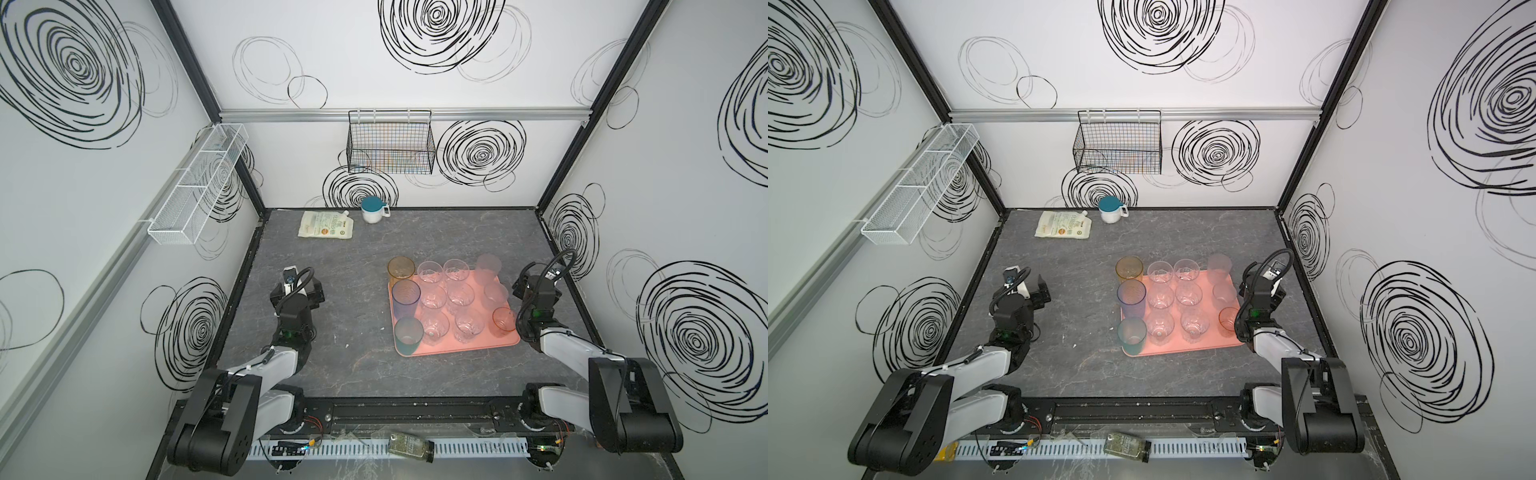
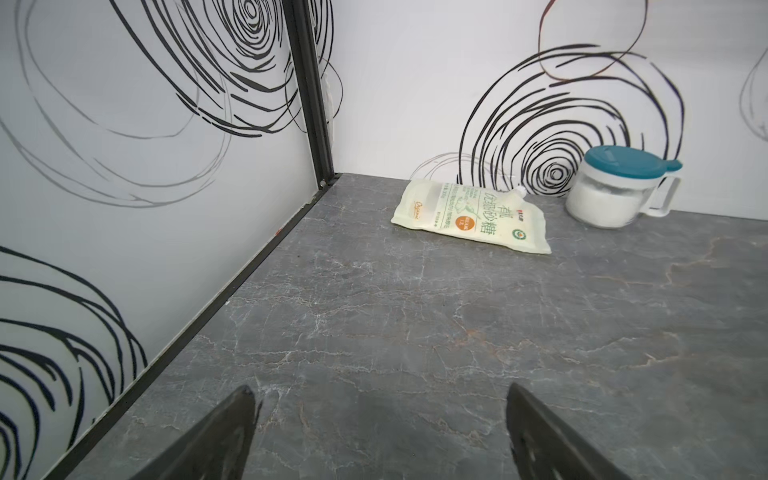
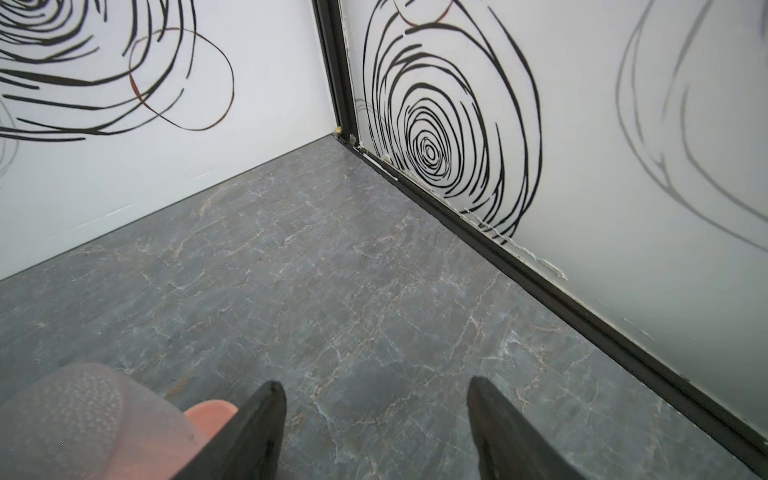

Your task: Place the glasses into the tray

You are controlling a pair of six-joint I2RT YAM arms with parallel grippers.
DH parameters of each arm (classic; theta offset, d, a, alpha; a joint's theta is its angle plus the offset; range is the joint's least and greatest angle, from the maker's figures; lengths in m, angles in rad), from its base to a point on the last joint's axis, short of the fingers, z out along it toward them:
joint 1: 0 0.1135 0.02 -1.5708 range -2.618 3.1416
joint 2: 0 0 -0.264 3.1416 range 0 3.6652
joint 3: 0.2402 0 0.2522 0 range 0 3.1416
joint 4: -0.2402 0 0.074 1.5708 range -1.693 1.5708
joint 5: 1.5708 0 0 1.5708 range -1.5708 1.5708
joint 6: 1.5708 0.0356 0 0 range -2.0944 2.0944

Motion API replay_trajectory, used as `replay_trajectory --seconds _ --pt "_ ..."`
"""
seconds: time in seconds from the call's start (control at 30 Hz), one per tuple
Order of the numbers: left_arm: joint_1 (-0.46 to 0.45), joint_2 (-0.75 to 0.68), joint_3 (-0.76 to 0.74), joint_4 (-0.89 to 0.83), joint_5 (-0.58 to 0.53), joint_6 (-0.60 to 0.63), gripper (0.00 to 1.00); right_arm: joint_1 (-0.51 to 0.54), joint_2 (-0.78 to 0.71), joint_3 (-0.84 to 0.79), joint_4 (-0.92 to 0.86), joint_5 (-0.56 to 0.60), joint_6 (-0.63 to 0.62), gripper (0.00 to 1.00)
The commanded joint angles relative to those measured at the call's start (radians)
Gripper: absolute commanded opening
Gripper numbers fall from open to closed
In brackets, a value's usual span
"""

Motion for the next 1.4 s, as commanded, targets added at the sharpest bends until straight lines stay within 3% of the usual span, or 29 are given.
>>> replay_trajectory --seconds 0.0,0.13,0.43,0.6,0.67,0.87,1.0,1.17,1.37 --pt "0.047 0.028 -0.014 0.169 0.112 -0.033 0.96 -0.007 0.041 -0.028 0.125 0.008 -0.015 0.72" --pt "0.132 0.081 0.002 0.218 0.238 -0.066 0.96 -0.020 0.048 -0.019 0.178 -0.003 -0.047 0.72" --pt "0.197 0.192 -0.019 0.420 0.338 -0.109 0.96 -0.115 0.078 -0.052 0.290 -0.153 -0.062 0.71" --pt "0.195 0.195 0.010 0.365 0.364 -0.097 0.96 -0.115 0.096 -0.071 0.357 -0.184 -0.090 0.75" --pt "0.196 0.201 0.021 0.352 0.387 -0.090 0.96 -0.119 0.121 -0.106 0.462 -0.217 -0.123 0.76" --pt "0.193 0.233 0.067 0.313 0.495 -0.049 0.96 -0.118 0.126 -0.088 0.429 -0.220 -0.115 0.84" --pt "0.195 0.242 0.077 0.308 0.529 -0.042 0.96 -0.112 0.130 -0.084 0.428 -0.219 -0.121 1.00" --pt "0.195 0.272 0.110 0.286 0.628 -0.011 0.96 -0.072 0.139 -0.097 0.465 -0.170 -0.147 1.00" --pt "0.194 0.273 0.109 0.286 0.634 -0.008 0.96 -0.062 0.139 -0.096 0.463 -0.151 -0.148 1.00"
